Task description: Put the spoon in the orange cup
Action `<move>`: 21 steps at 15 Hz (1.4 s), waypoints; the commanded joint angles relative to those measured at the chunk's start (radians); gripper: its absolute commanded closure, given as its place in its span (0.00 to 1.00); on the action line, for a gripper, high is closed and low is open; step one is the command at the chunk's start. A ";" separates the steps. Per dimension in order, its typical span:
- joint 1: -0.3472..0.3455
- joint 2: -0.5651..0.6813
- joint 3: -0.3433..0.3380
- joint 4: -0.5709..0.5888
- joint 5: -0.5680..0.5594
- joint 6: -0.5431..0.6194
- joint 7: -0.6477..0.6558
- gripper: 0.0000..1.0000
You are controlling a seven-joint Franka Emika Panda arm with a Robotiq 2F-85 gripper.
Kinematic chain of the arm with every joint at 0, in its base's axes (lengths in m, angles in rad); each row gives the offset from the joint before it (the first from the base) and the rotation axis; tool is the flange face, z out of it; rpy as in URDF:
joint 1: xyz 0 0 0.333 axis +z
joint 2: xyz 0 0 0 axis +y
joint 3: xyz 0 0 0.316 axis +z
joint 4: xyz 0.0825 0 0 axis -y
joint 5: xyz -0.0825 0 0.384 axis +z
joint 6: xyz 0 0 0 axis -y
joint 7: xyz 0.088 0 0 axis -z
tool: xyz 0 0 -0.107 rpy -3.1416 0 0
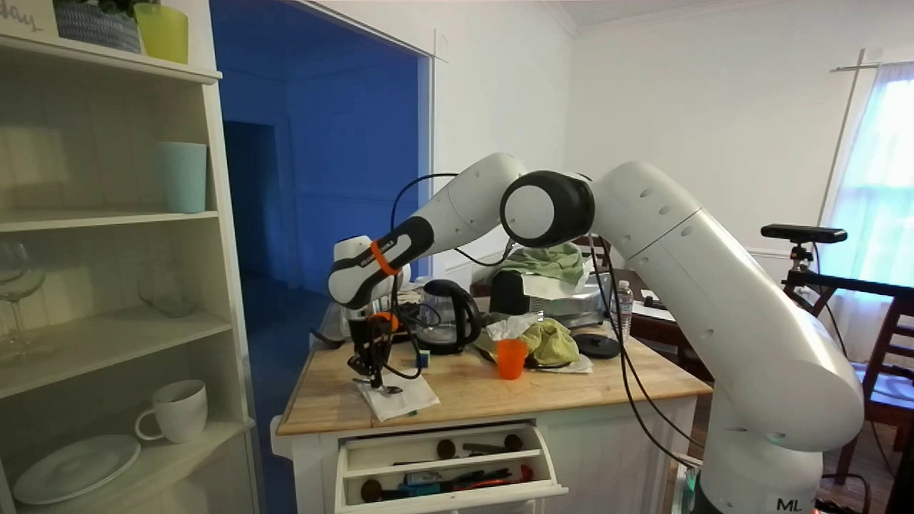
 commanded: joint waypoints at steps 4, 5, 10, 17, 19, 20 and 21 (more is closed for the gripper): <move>0.016 -0.238 -0.021 -0.126 0.033 -0.204 0.156 0.98; 0.008 -0.271 -0.027 -0.142 0.039 -0.234 0.178 0.98; -0.065 -0.484 -0.096 -0.338 0.092 -0.261 0.273 0.98; -0.160 -0.775 -0.197 -0.654 0.128 -0.175 0.399 0.98; -0.182 -0.827 -0.217 -0.717 0.110 -0.127 0.459 0.98; -0.192 -0.850 -0.224 -0.750 0.093 -0.096 0.493 0.98; -0.201 -0.875 -0.228 -0.778 0.078 -0.073 0.523 0.98</move>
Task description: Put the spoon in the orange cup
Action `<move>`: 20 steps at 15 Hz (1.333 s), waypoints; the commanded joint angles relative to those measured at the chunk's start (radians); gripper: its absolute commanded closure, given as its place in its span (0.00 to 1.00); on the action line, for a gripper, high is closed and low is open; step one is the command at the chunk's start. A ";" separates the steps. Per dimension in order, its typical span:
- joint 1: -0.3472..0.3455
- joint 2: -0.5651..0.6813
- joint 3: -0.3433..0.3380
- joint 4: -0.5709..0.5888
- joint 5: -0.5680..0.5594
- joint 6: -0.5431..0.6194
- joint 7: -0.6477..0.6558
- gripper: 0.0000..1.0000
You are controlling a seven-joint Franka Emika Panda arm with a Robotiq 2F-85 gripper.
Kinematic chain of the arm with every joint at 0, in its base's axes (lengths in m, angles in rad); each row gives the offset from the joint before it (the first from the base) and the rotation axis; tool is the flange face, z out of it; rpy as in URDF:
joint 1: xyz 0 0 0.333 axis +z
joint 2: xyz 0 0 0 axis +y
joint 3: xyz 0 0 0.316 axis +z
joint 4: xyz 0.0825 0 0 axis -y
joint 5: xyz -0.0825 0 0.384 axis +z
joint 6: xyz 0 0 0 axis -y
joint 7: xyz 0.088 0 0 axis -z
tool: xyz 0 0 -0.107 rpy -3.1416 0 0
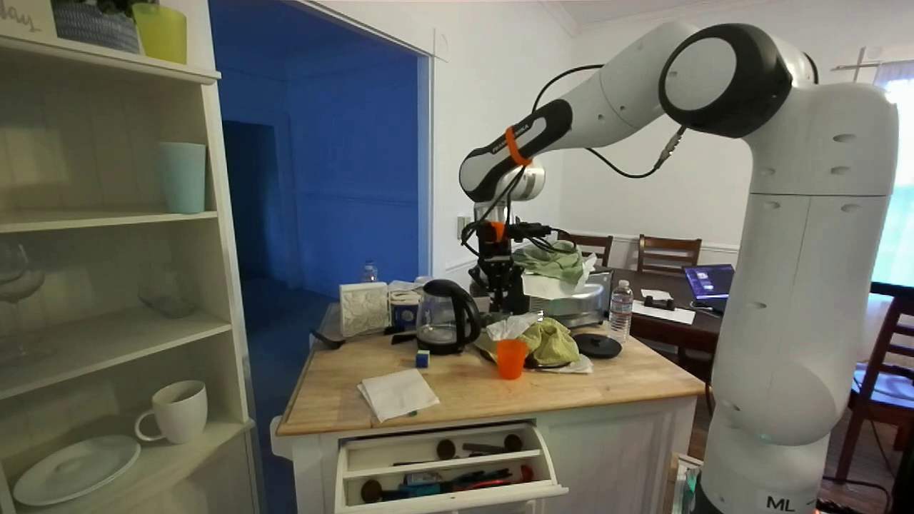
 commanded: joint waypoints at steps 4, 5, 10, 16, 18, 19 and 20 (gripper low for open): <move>-0.065 -0.123 -0.011 -0.191 -0.119 0.234 0.258 0.98; -0.074 -0.110 -0.008 -0.190 -0.163 0.257 0.312 0.98; -0.088 -0.070 0.001 -0.180 -0.428 0.340 0.599 0.98; -0.077 -0.065 -0.008 -0.172 -0.401 0.321 0.570 0.93; -0.073 -0.053 -0.002 -0.165 -0.416 0.316 0.607 0.98; -0.071 -0.047 0.004 -0.165 -0.439 0.318 0.655 0.98; -0.069 -0.037 0.008 -0.169 -0.461 0.333 0.692 0.98</move>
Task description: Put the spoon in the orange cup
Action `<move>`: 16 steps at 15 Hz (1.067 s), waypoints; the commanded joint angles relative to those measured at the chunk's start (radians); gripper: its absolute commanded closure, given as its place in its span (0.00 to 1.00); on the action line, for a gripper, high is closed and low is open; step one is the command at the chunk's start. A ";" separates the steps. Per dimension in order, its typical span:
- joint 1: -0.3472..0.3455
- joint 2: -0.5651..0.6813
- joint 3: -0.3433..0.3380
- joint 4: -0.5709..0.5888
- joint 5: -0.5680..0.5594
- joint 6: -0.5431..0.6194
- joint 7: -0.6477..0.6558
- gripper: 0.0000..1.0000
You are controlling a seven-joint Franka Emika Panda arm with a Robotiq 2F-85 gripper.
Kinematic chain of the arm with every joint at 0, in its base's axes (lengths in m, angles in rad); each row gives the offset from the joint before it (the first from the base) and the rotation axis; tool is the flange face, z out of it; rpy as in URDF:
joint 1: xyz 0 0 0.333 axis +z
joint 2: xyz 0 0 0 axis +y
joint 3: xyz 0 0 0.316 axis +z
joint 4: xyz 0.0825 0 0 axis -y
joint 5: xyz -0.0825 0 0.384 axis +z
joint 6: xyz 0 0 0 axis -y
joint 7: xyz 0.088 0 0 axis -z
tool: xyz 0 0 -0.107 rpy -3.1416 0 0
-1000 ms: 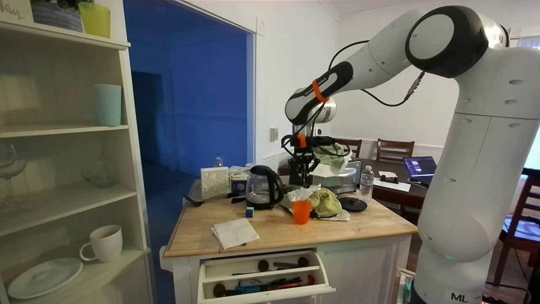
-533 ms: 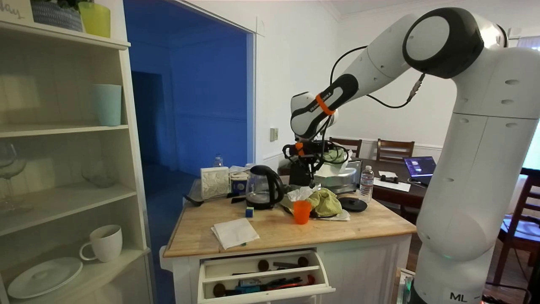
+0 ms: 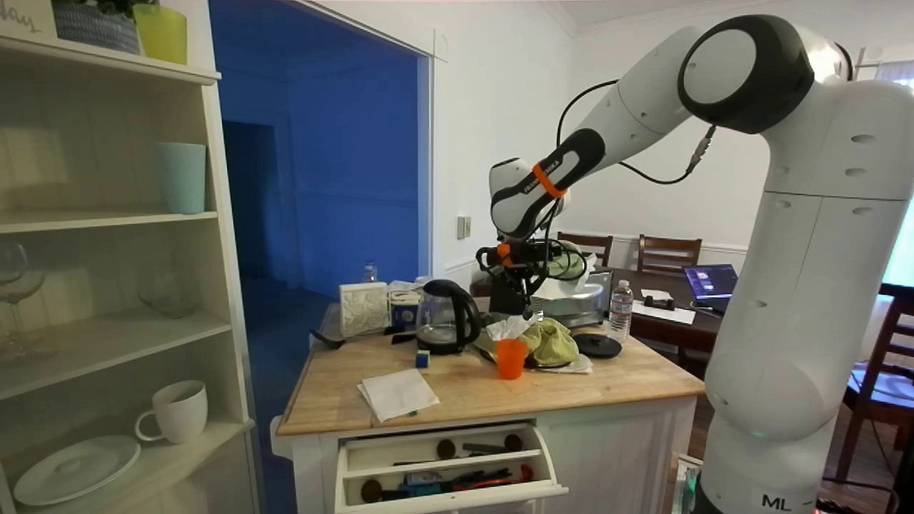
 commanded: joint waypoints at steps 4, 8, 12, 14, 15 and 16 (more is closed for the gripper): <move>0.018 0.068 0.021 0.009 -0.168 0.033 0.330 0.98; 0.037 0.116 0.013 0.014 -0.274 0.046 0.505 0.98; 0.055 0.164 0.006 0.026 -0.376 0.050 0.664 0.98; 0.066 0.183 0.008 0.030 -0.423 0.047 0.739 0.98; 0.072 0.193 0.009 0.031 -0.444 0.040 0.769 0.98; 0.077 0.201 0.010 0.032 -0.459 0.039 0.796 0.98</move>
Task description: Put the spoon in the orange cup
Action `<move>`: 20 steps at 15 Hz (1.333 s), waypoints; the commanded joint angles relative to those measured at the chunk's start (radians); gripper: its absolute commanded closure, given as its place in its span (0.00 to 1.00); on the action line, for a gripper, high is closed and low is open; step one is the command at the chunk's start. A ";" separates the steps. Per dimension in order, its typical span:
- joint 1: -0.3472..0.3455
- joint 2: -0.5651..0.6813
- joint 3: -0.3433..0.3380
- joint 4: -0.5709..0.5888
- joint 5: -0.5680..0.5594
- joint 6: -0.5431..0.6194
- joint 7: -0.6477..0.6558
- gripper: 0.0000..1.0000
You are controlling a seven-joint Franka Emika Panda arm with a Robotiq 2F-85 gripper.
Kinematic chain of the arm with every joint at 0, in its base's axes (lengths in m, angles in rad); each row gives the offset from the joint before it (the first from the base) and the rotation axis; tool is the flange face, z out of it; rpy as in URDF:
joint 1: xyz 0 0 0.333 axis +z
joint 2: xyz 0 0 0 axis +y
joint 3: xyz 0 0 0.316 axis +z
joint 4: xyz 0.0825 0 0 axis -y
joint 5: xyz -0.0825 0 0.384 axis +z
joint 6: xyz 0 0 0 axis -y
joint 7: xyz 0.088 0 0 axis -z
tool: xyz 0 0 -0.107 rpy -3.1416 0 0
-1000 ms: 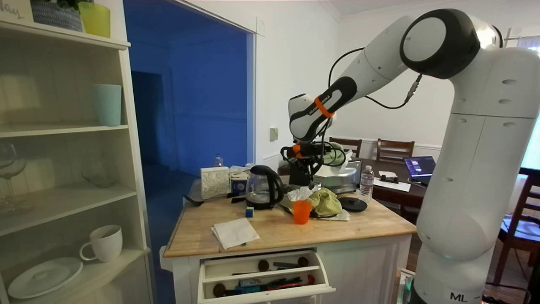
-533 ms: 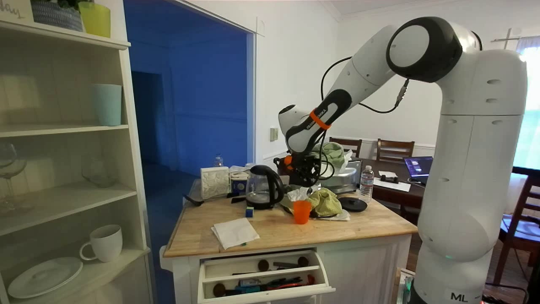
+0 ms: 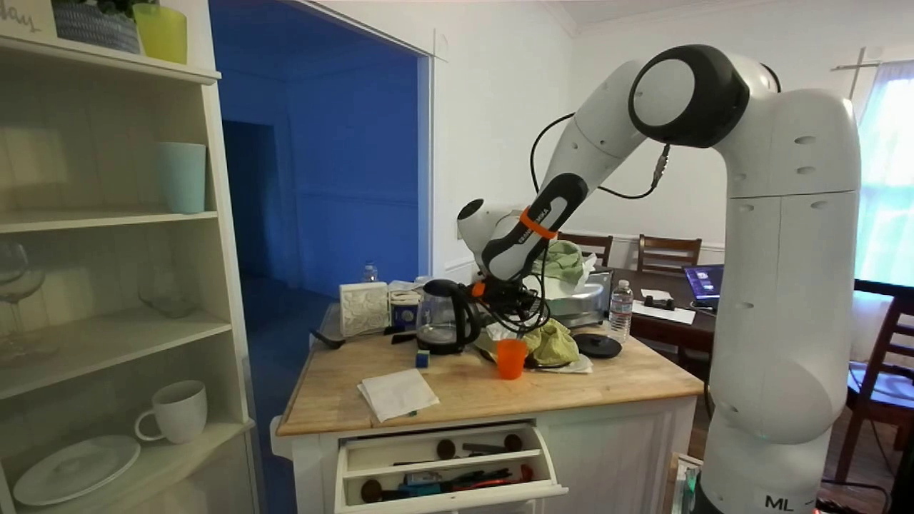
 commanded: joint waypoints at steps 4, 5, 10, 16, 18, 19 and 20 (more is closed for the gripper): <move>0.046 0.065 -0.007 0.024 -0.121 -0.009 0.203 0.98; 0.050 0.072 -0.006 0.025 -0.131 -0.011 0.226 0.98; 0.070 0.114 -0.001 0.025 -0.155 -0.023 0.293 0.98; 0.102 0.173 0.002 0.036 -0.160 -0.047 0.344 0.98; 0.111 0.191 0.002 0.044 -0.163 -0.058 0.359 0.98; 0.115 0.200 0.002 0.047 -0.164 -0.063 0.362 0.98; 0.118 0.207 0.002 0.050 -0.165 -0.071 0.367 0.98</move>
